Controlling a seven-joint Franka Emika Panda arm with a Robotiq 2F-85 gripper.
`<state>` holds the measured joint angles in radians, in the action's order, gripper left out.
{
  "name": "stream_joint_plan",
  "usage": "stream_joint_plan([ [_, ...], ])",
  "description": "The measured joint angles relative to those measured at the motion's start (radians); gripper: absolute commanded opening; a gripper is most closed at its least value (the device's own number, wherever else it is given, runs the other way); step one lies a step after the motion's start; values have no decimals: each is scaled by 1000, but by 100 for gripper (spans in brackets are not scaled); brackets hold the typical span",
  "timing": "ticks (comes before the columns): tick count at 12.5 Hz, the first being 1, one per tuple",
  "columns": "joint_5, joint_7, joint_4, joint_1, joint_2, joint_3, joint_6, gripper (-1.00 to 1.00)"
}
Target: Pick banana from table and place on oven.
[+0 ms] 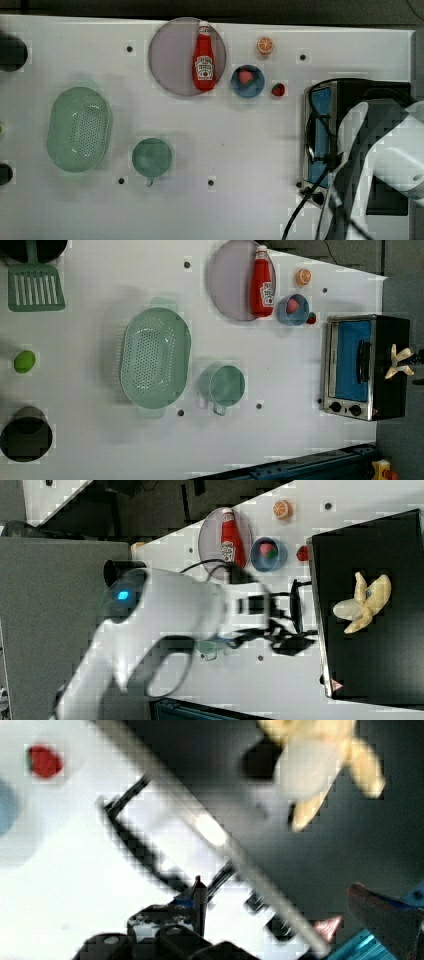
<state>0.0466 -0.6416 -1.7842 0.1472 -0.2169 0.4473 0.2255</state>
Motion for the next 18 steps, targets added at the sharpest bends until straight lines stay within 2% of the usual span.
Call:
stream_joint_plan([
  [3, -1, 189, -5, -36, 175, -118, -55, 100],
  [5, -12, 354, 6, -98, 306, -193, -63, 100],
  [7, -28, 550, 12, -130, 410, -302, -79, 100],
  [9, -7, 701, -29, -142, 497, -411, -92, 100],
  [11, -15, 782, -62, -147, 530, -494, -151, 100],
  [14, -14, 846, -107, -179, 516, -510, -165, 100],
  [18, -28, 875, -114, -159, 502, -463, -142, 100],
])
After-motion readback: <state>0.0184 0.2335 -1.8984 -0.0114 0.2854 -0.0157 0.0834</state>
